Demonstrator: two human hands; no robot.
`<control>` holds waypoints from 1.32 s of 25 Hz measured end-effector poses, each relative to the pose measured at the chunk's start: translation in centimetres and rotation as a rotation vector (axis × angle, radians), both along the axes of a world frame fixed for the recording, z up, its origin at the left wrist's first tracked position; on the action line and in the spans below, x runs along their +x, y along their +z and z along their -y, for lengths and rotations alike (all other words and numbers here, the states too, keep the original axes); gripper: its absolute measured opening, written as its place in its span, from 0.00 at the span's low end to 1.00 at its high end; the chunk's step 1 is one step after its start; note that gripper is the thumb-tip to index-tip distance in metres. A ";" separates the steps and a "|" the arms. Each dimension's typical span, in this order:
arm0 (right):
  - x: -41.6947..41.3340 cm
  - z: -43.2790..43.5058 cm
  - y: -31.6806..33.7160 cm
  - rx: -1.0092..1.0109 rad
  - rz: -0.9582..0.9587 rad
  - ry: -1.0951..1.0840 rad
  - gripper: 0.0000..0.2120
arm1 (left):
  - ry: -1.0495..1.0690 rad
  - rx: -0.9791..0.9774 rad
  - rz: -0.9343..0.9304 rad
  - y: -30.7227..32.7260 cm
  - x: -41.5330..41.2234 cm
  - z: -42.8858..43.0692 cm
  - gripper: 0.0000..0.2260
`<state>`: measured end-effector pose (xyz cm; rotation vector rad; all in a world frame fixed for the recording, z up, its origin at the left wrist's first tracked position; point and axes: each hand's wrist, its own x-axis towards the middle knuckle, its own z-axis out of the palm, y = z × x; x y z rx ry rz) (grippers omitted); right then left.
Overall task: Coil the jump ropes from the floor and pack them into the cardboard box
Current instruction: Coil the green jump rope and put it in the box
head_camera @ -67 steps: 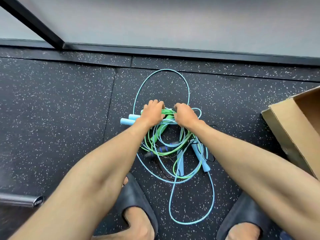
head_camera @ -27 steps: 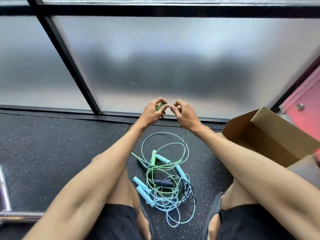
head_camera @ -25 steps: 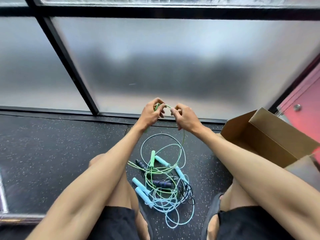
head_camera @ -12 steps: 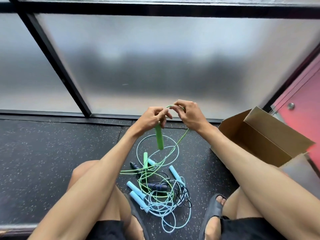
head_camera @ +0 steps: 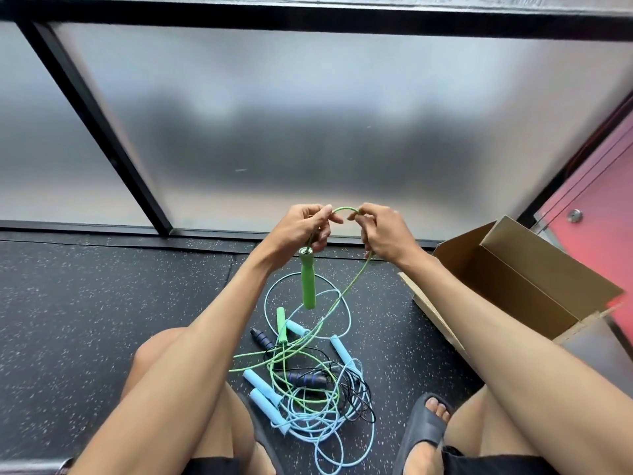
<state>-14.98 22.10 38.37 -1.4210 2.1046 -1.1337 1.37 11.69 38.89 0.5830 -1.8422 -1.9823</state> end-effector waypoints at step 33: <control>6.1 -0.2 0.2 0.083 -0.122 0.249 0.10 | 0.472 -0.320 0.021 -1.3 -0.7 1.6 0.10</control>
